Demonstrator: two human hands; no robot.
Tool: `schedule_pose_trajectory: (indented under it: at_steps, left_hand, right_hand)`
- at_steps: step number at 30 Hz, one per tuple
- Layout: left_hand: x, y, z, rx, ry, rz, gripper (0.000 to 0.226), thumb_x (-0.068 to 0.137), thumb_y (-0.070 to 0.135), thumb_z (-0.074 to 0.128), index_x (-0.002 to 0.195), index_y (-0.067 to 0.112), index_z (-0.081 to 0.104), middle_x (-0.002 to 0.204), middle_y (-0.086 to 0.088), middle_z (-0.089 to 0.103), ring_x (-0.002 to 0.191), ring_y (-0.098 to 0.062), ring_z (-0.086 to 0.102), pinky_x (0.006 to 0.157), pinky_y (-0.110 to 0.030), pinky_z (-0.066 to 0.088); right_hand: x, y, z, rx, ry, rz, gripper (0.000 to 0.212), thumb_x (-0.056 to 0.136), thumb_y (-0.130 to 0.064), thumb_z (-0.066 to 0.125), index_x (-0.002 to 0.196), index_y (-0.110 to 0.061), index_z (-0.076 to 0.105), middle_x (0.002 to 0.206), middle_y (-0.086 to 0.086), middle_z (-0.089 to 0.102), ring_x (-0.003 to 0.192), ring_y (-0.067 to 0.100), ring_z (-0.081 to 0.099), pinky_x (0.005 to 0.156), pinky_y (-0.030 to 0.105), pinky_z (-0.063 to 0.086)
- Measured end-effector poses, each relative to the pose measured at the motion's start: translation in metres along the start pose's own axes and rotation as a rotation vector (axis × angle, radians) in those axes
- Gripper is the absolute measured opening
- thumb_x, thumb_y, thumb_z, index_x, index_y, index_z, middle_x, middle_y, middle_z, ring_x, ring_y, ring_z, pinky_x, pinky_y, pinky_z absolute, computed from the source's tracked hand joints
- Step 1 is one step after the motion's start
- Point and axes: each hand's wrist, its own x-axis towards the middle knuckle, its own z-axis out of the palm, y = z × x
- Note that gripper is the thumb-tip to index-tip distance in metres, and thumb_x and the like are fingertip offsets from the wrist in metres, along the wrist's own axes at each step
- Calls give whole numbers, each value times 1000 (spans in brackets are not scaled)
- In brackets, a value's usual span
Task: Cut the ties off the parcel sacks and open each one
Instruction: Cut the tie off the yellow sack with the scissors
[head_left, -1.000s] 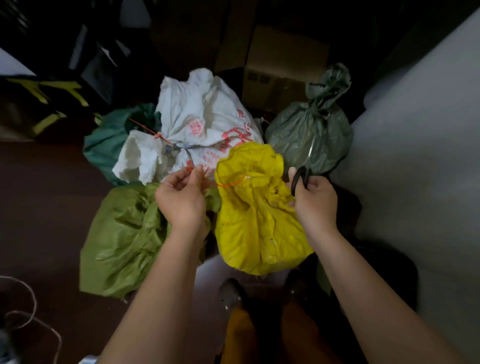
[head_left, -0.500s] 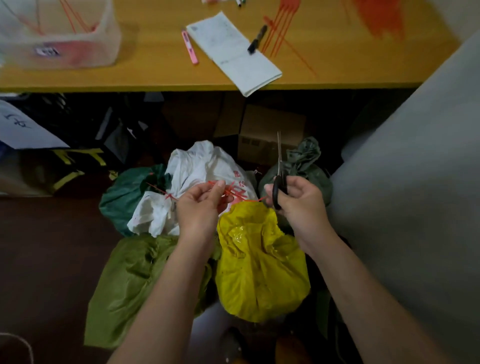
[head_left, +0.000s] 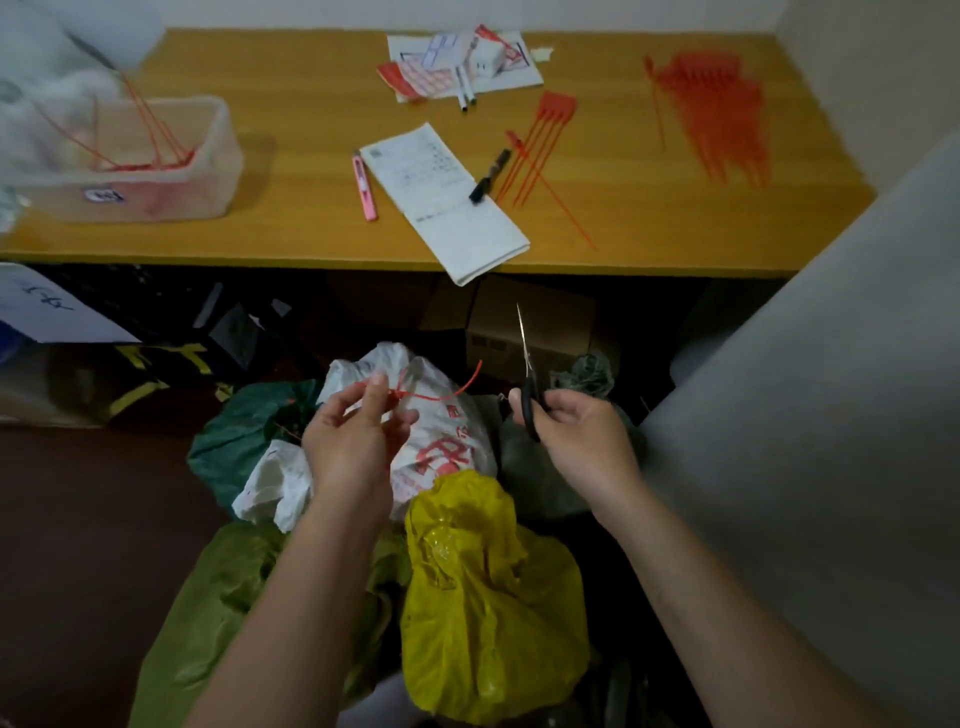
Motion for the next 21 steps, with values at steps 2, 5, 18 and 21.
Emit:
schedule_pose_trajectory:
  at_steps: [2,5,18,21]
  left_hand:
    - [11,26,-4,-45,17,10,17,90,14,65,102,4,58,81,-9,64,53,-12,65,47,-17,49]
    - [35,72,-15,-102,27,17,6,91,9,63,91,5,59,76,-8,61,51,-10,63,49,-16,51]
    - [245,235,-56,-167,78,-29,36,91,17,65,122,2,54,96,-9,62,63,-12,55,42,-12,42]
    - [285,263,-54,-246,57,-60,17,93,12,61,106,4,56,83,-8,62,61,-13,57,43,-14,46]
  right_hand:
    - [8,-19,12,-44,-51,-25,22,84,-44,70,72,-26,70,75,-11,75,75,2,70,67,16,52]
    - [18,-47,41,-121,-123,-81,26,87,-40,68,69,-23,72,71,-5,74,69,6,69,54,14,46]
    - [101,-144,218,-417,-28,-171,34,92,-26,63,87,7,70,83,23,71,80,35,66,73,40,54]
    - [116,-156,246,-417,22,-159,36,89,-22,68,86,14,66,83,28,69,81,41,65,74,46,53]
